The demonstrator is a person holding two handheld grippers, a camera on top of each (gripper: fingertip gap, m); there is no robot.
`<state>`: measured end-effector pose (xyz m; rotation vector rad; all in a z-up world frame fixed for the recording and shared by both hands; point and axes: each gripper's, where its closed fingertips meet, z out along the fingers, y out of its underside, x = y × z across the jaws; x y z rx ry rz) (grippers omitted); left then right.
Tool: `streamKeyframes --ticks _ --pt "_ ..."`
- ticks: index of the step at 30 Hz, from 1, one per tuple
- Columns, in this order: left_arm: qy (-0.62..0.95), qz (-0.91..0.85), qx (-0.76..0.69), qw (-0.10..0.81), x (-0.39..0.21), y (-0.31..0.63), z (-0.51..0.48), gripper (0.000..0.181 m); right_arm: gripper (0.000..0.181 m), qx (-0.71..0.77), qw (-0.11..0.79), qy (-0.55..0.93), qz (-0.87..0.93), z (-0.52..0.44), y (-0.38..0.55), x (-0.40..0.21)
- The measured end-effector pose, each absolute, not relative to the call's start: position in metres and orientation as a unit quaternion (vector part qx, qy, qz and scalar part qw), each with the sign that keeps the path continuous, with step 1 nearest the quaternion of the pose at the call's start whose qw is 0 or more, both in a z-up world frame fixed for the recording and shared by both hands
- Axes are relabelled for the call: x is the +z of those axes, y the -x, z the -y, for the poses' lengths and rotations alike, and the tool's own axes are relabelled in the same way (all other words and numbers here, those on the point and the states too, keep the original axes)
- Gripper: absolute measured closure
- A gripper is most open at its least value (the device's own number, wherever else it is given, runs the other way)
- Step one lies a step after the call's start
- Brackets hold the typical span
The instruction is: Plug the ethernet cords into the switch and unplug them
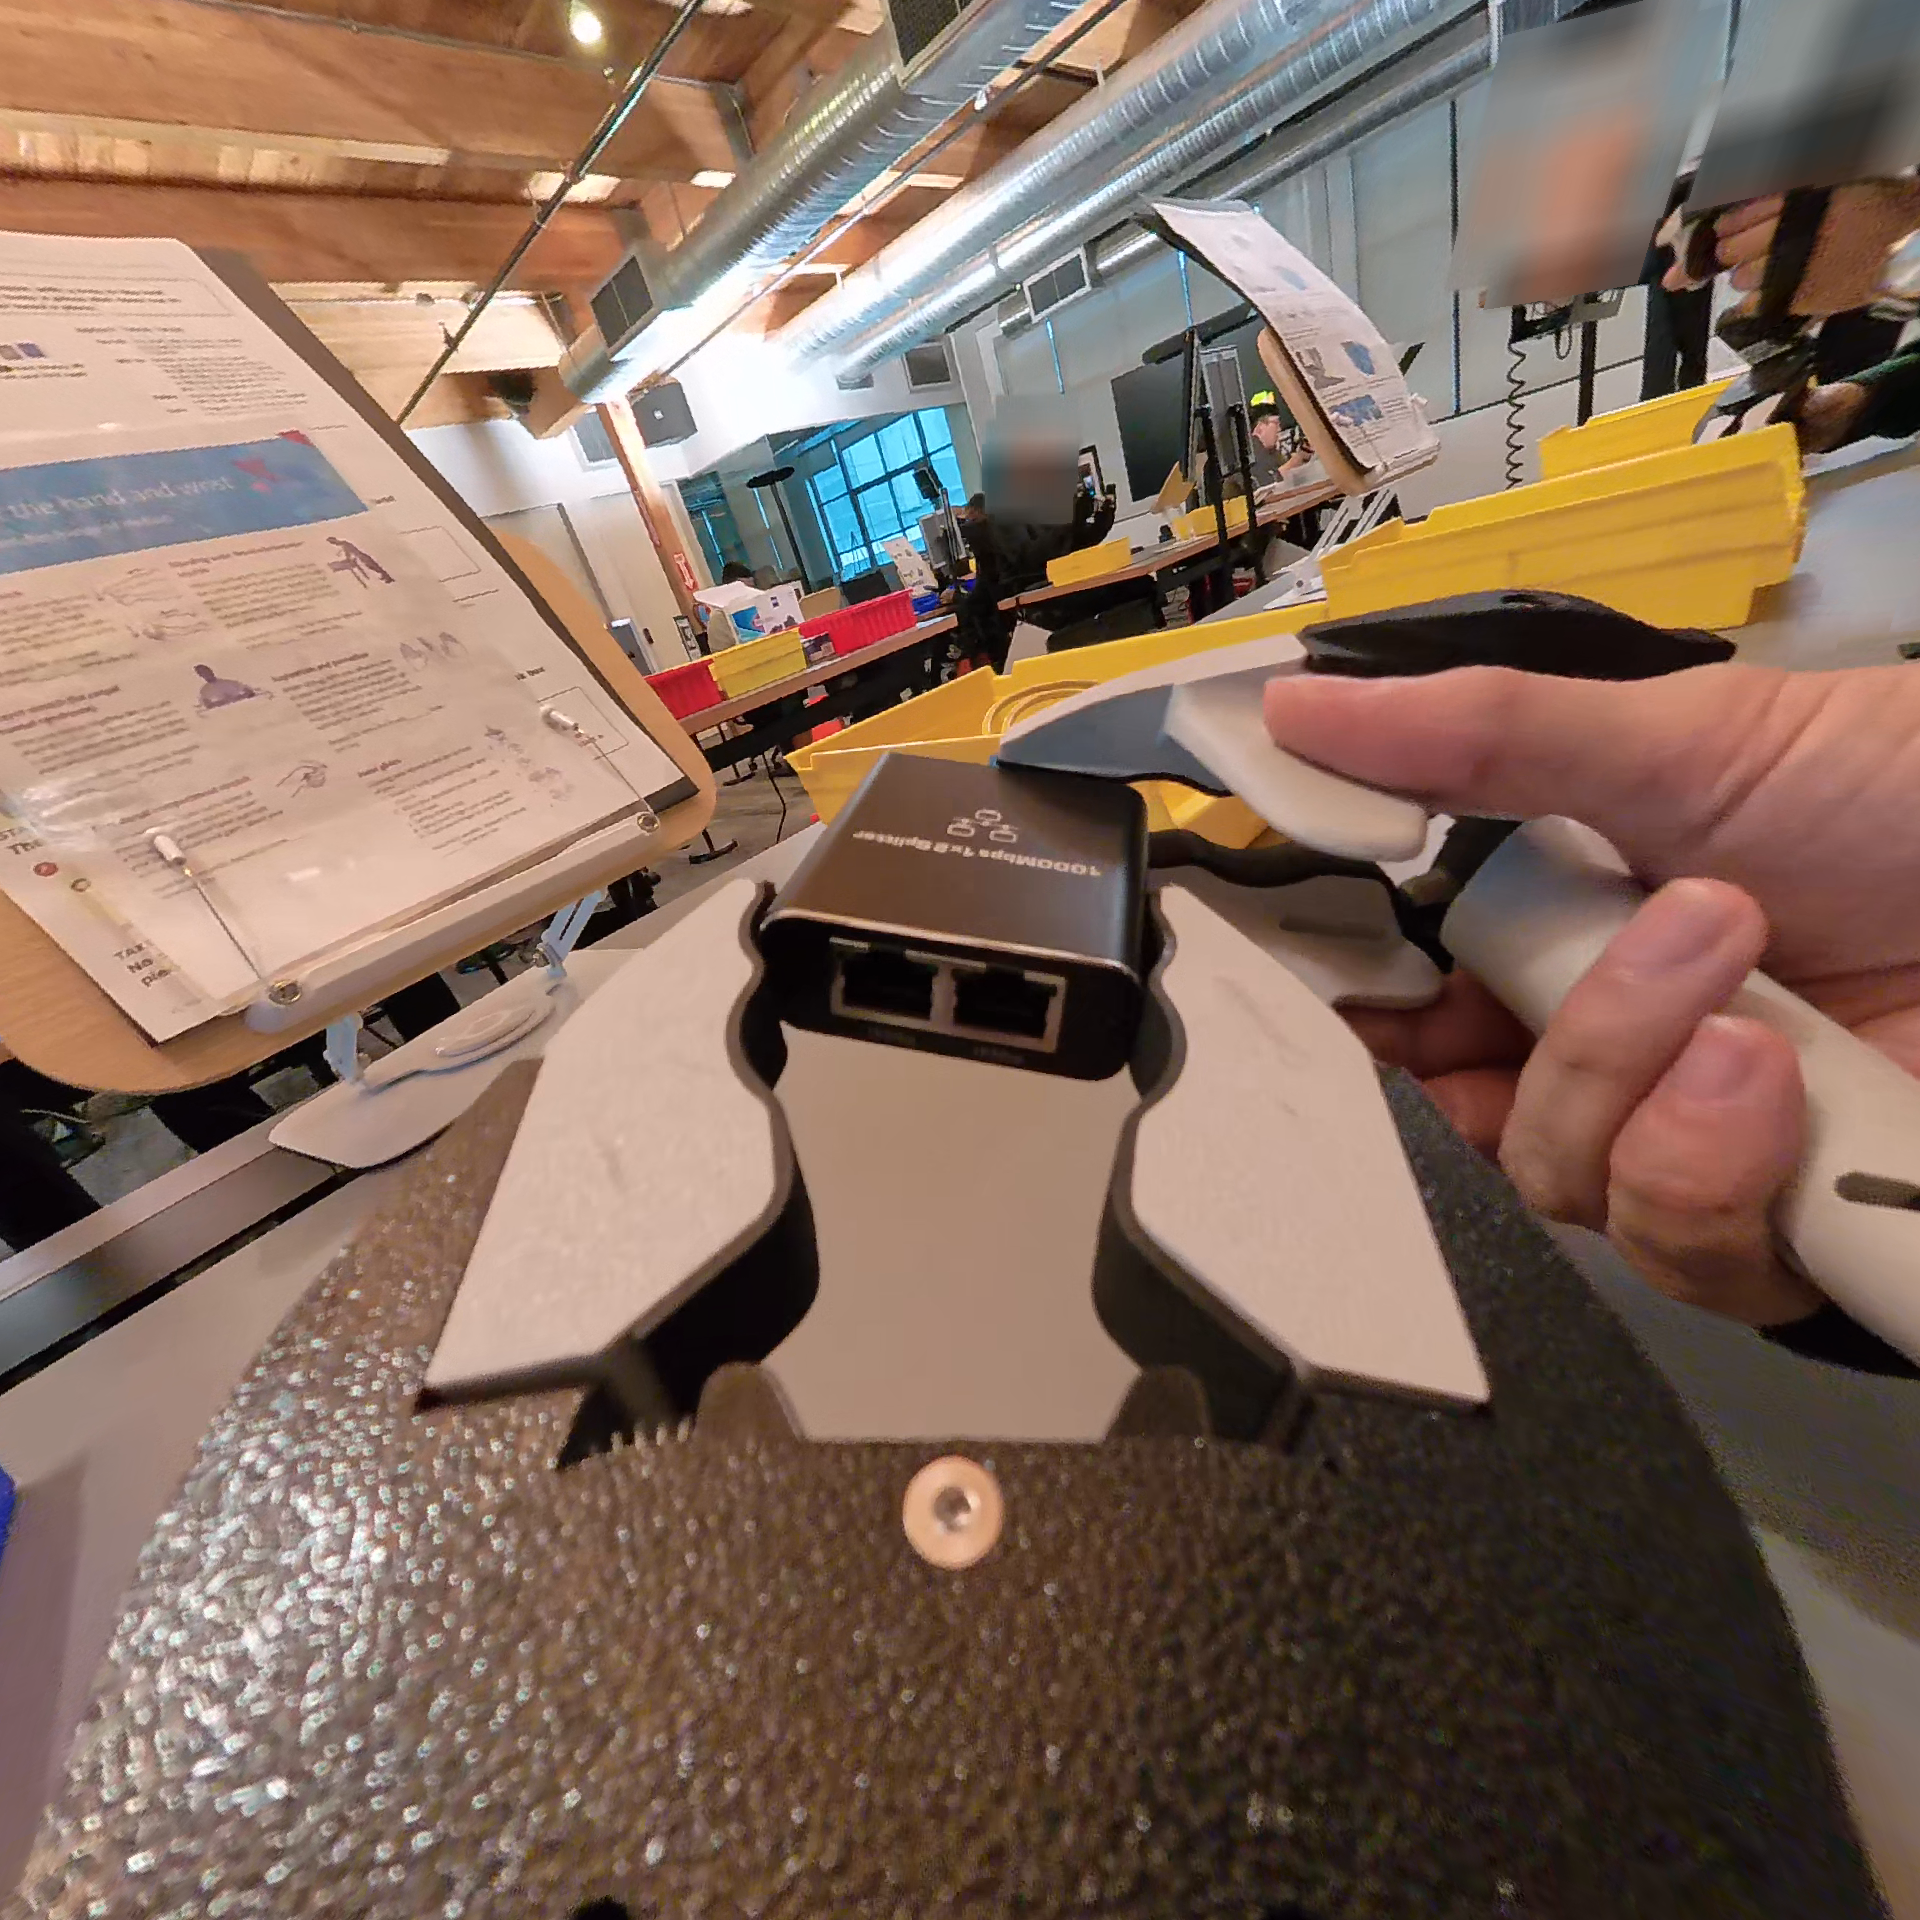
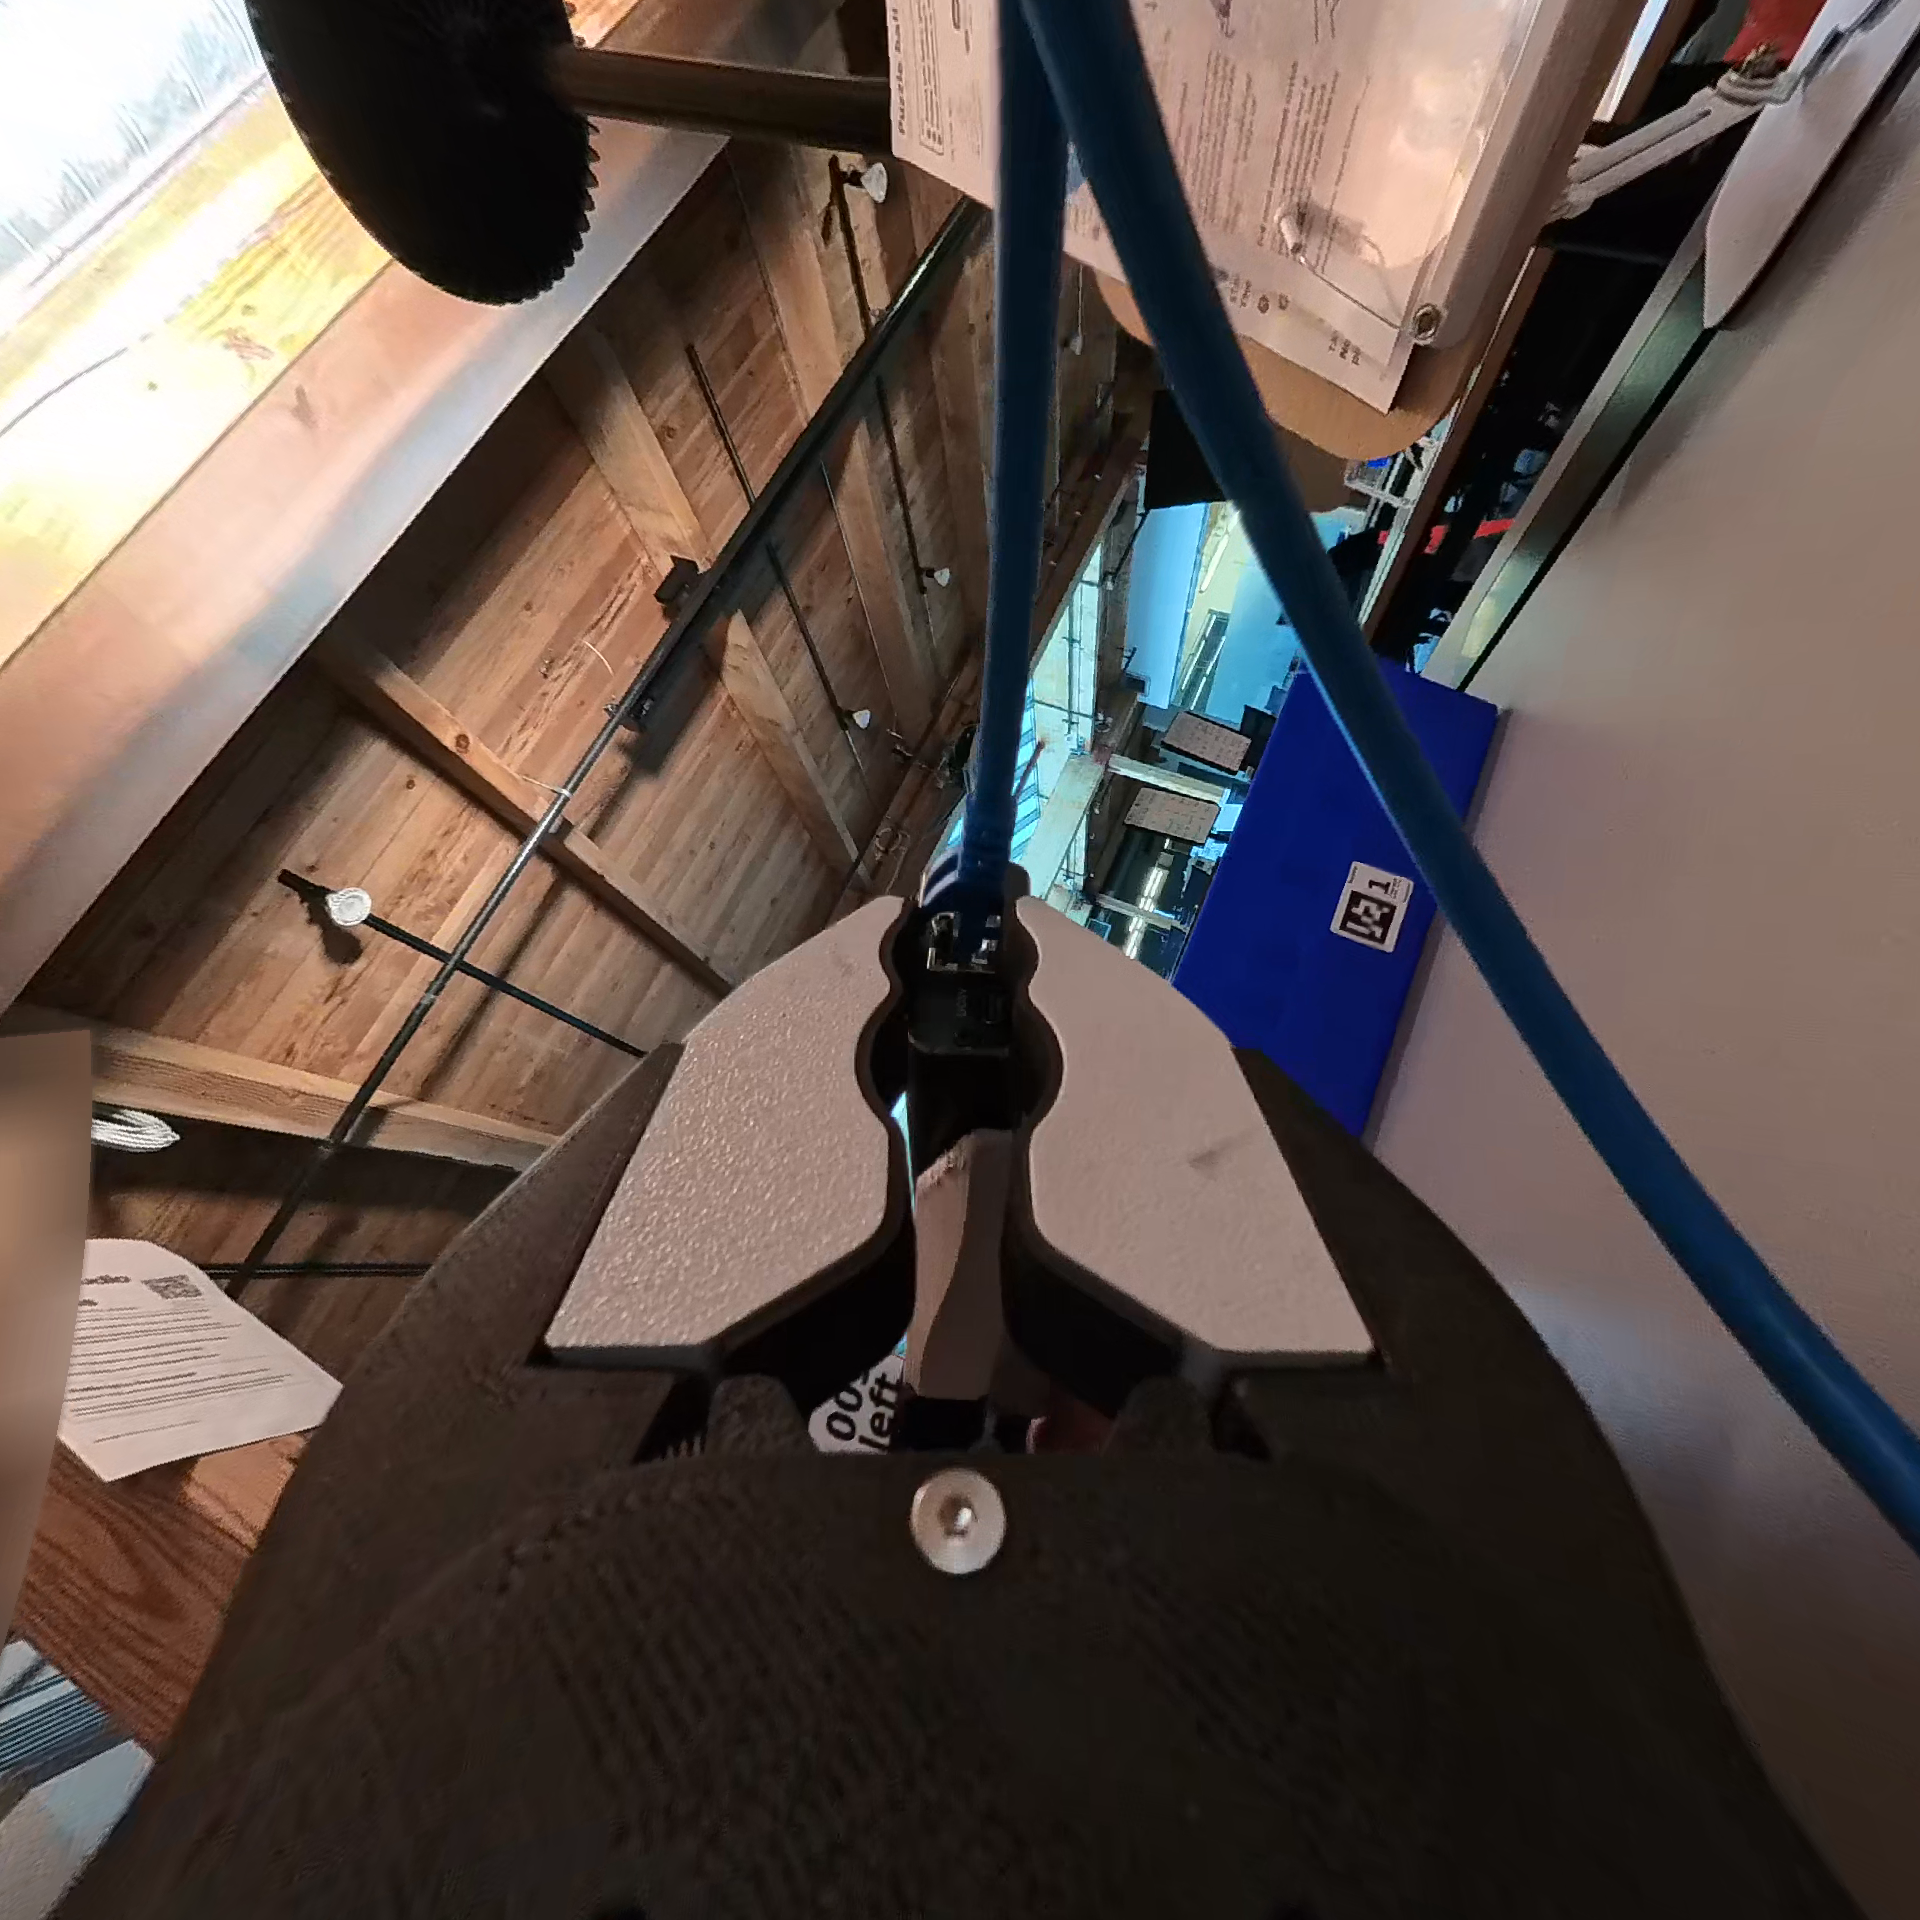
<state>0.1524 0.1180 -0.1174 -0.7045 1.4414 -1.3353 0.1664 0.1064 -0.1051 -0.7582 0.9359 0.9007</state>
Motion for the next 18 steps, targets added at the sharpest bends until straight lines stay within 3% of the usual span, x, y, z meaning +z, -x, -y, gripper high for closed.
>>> streamKeyframes --ticks 18 --pt "0.278 -0.586 -0.529 0.548 -0.115 -0.153 -0.126 0.116 0.168 0.338 0.776 0.437 -0.306 -0.114 -0.162 -0.096"
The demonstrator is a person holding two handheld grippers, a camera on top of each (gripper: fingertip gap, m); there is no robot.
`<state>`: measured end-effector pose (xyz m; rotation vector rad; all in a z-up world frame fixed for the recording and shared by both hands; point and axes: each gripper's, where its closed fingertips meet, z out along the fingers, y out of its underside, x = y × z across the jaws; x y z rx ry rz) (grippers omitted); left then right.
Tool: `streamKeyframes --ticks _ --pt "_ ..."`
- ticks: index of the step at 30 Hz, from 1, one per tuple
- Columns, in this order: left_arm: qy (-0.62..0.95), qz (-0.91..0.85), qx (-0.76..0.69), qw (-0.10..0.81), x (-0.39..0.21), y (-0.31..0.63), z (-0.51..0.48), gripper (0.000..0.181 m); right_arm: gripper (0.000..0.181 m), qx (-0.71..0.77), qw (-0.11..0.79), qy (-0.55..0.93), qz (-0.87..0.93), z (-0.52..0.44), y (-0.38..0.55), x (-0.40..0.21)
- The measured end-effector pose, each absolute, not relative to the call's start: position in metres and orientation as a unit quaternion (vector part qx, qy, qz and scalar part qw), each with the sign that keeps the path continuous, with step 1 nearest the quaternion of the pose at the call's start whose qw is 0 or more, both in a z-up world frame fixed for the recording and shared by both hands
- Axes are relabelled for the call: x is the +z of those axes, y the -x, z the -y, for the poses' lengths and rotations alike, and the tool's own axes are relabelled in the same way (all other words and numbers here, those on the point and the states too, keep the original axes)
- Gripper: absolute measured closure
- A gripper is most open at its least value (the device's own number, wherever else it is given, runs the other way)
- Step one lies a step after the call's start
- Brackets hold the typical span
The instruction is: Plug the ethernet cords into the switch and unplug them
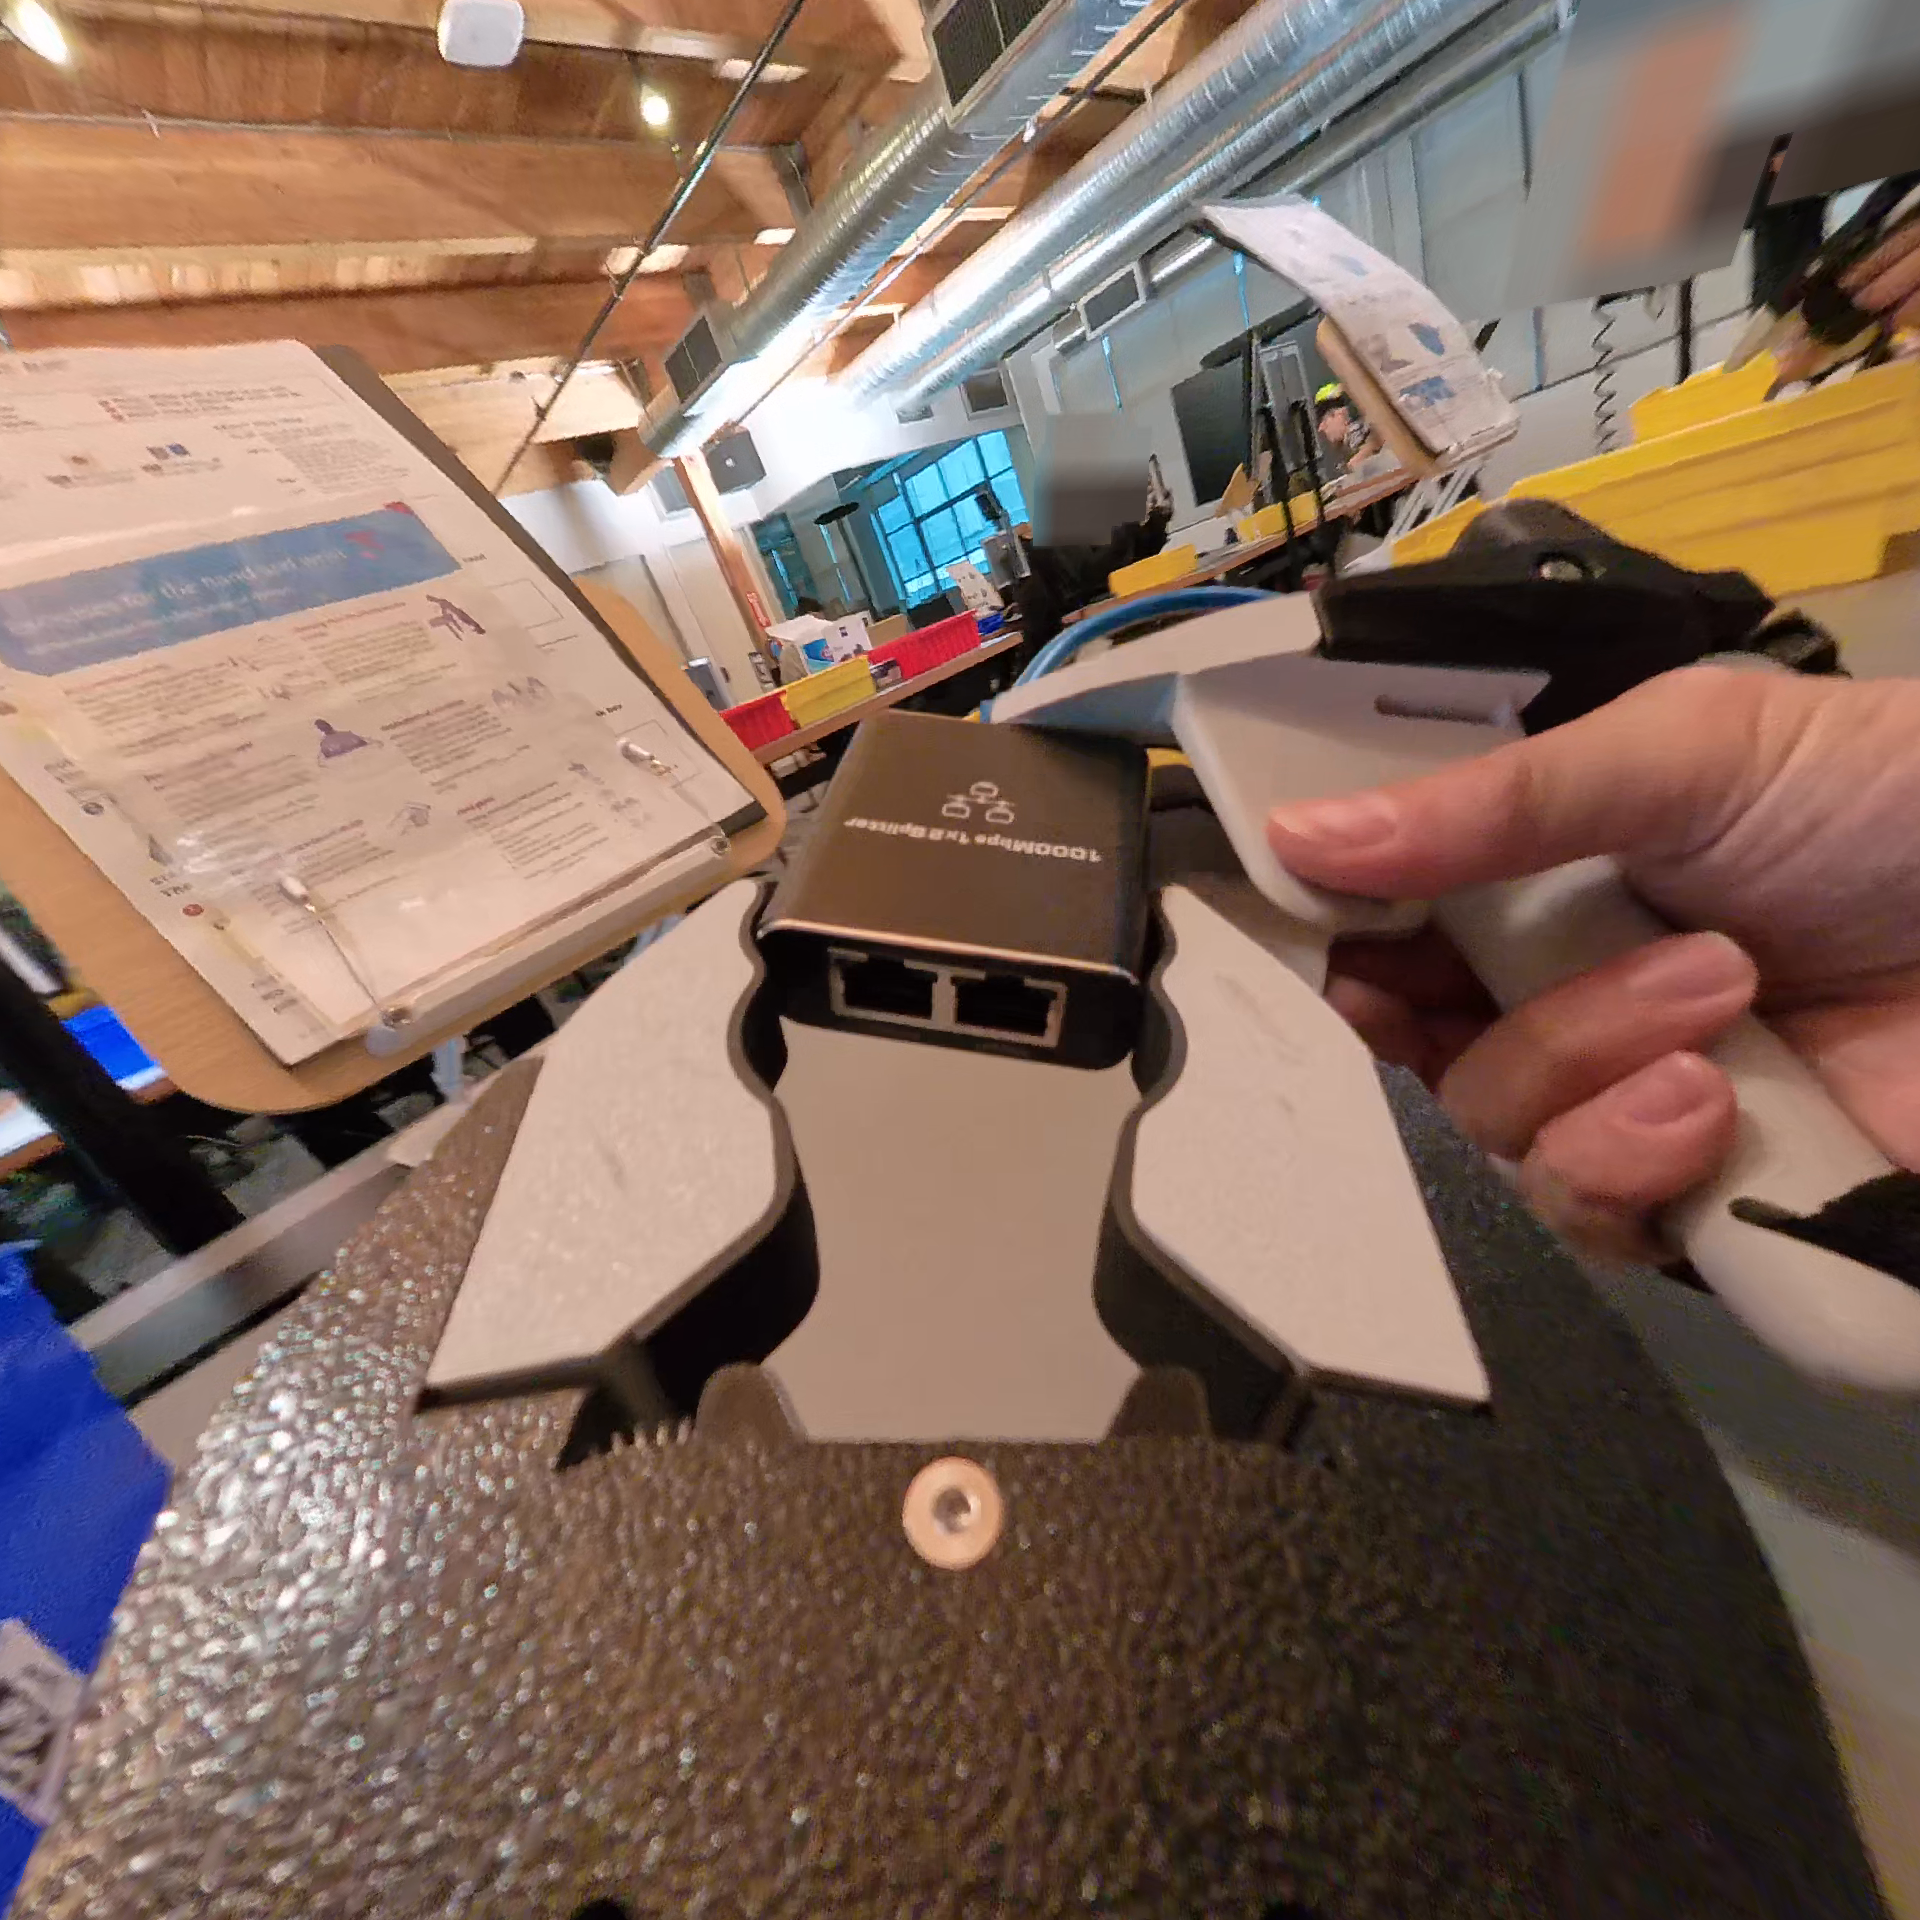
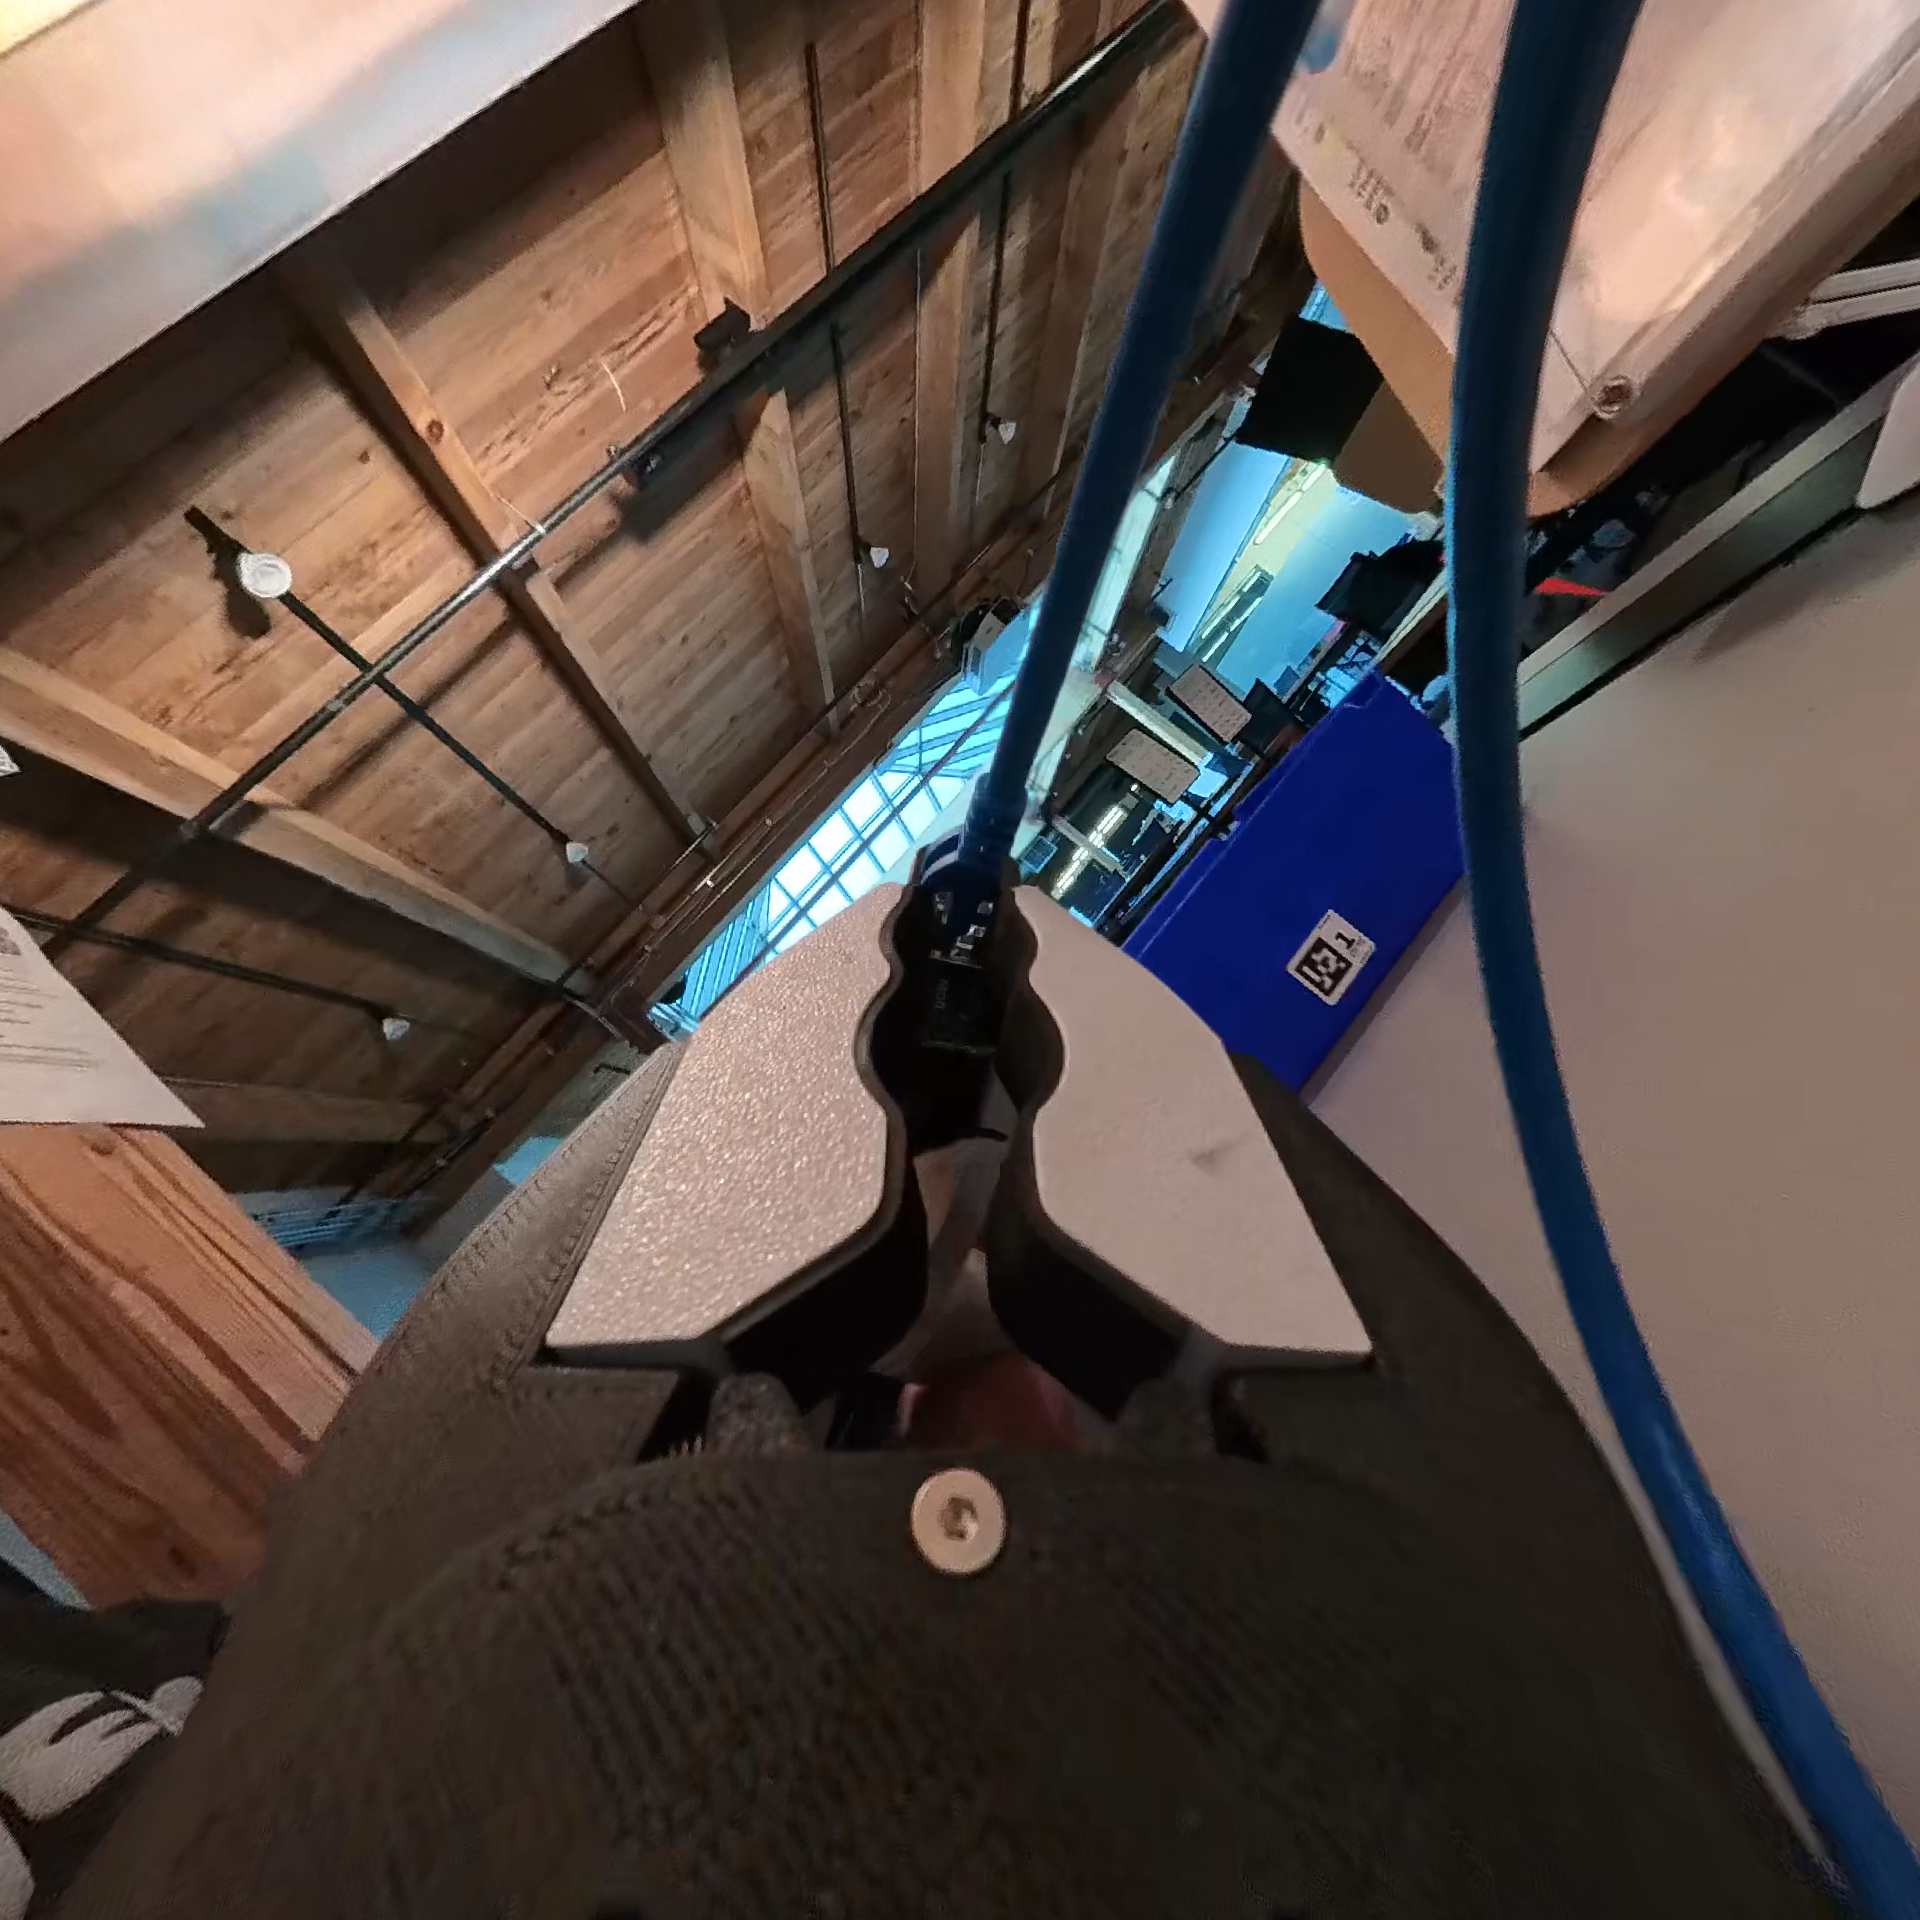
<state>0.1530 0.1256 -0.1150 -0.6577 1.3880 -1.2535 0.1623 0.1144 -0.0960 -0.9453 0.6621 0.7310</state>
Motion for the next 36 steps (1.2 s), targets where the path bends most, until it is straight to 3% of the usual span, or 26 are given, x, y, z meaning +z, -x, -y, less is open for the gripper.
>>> streamKeyframes --ticks 6,10,14,20,26,30,36 --pt "0.296 -0.56 -0.572 0.521 -0.111 -0.153 -0.128 0.116 0.168 0.335 0.773 0.444 -0.305 -0.119 -0.164 -0.096" --pt "0.278 -0.589 -0.489 0.58 -0.116 -0.154 -0.134 0.116 0.168 0.356 0.769 0.431 -0.308 -0.121 -0.164 -0.097" --pt "0.327 -0.533 -0.609 0.489 -0.109 -0.152 -0.14 0.116 0.168 0.337 0.777 0.421 -0.324 -0.11 -0.181 -0.098" --pt "0.321 -0.542 -0.565 0.532 -0.11 -0.152 -0.162 0.116 0.169 0.22 0.763 0.559 -0.239 -0.097 -0.189 -0.077" --pt "0.318 -0.55 -0.566 0.526 -0.112 -0.153 -0.158 0.116 0.168 0.127 0.7 0.687 -0.149 -0.053 -0.235 -0.019" --pt "0.32 -0.55 -0.572 0.517 -0.113 -0.154 -0.156 0.116 0.168 0.144 0.633 0.754 -0.097 -0.023 -0.26 0.007" --pt "0.319 -0.561 -0.575 0.503 -0.117 -0.155 -0.152 0.116 0.168 0.174 0.472 0.854 -0.134 0.015 -0.326 -0.042"
